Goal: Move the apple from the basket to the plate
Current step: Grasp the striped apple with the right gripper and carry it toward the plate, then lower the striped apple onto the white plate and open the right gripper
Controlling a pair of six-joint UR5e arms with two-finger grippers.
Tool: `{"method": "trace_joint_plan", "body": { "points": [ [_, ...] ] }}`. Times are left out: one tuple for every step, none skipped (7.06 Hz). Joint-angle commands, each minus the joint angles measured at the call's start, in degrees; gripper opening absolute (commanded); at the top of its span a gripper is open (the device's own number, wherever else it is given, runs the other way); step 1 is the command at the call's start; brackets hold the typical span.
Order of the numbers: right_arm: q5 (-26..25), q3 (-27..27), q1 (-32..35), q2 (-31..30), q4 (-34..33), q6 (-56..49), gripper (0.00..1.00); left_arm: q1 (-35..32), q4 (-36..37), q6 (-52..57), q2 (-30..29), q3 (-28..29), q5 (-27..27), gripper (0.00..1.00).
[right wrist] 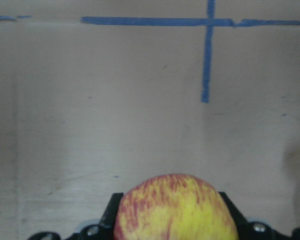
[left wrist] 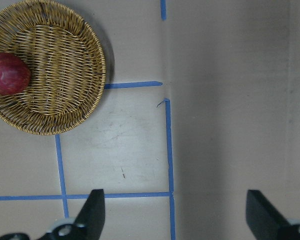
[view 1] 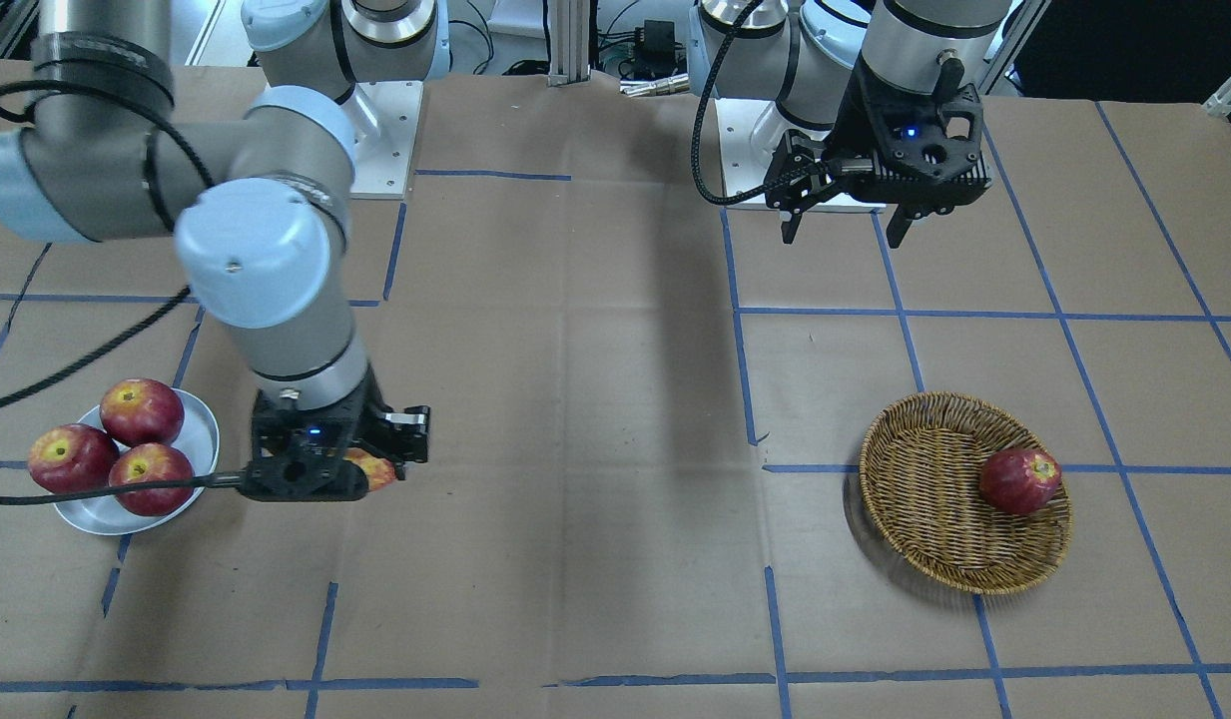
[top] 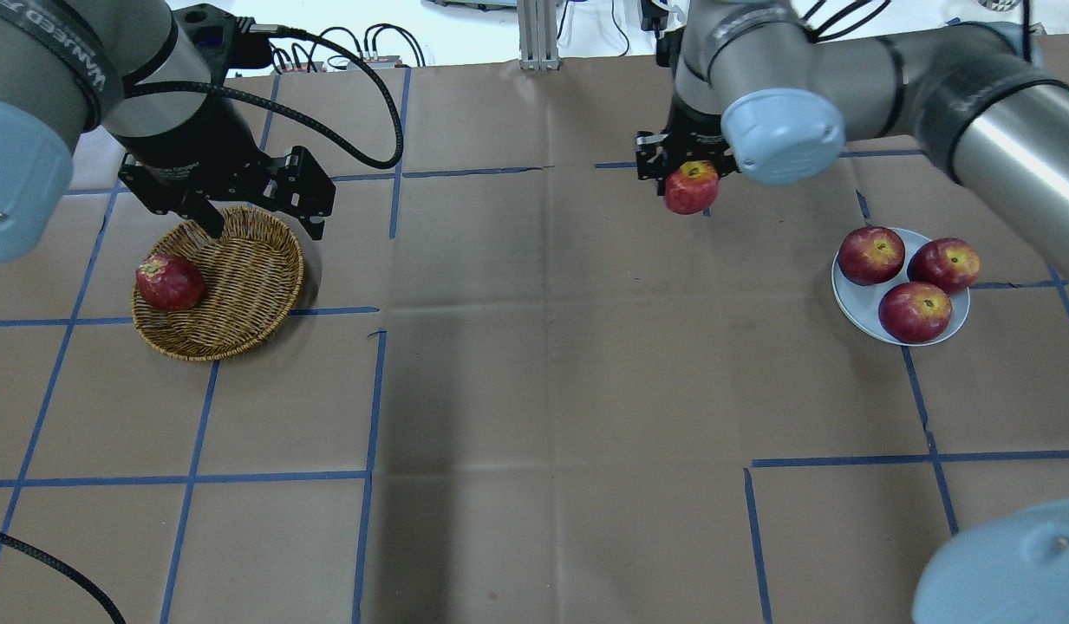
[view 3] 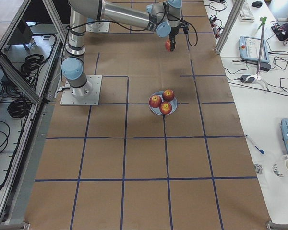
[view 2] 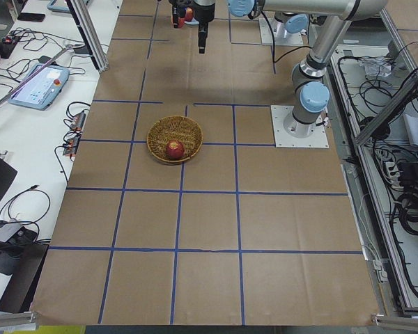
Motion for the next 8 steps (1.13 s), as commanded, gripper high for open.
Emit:
{"method": "trace_joint_plan", "body": {
  "points": [
    [0.2, 0.6, -15.9, -1.6, 2.1, -20.6, 0.67, 0.0, 0.0, 0.0, 0.0, 0.0, 0.0, 0.99],
    [0.5, 1.4, -20.9, -1.5, 2.0, -29.3, 0.67, 0.0, 0.0, 0.0, 0.0, 0.0, 0.0, 0.99],
    [0.6, 3.3, -24.5, -1.2, 1.1, -35.0, 0.66, 0.0, 0.0, 0.0, 0.0, 0.0, 0.0, 0.99],
    [1.0, 6.2, -27.7, -1.2, 0.3, -38.2, 0.66, 0.0, 0.0, 0.0, 0.0, 0.0, 0.0, 0.99],
    [1.0, 9.1, -28.6, -1.4, -1.3, -39.0, 0.66, 0.0, 0.0, 0.0, 0.0, 0.0, 0.0, 0.99],
    [0.9, 12.8, -28.6, -1.6, -5.4, -39.0, 0.66, 0.0, 0.0, 0.0, 0.0, 0.0, 0.0, 0.99],
    [0.9, 14.6, -28.6, -1.6, -8.0, -39.1, 0.66, 0.0, 0.0, 0.0, 0.0, 0.0, 0.0, 0.99],
    [0.9, 14.8, -28.6, -1.7, -8.1, -38.8, 0.67, -0.1, 0.0, 0.0, 0.0, 0.0, 0.0, 0.99]
  ]
}}
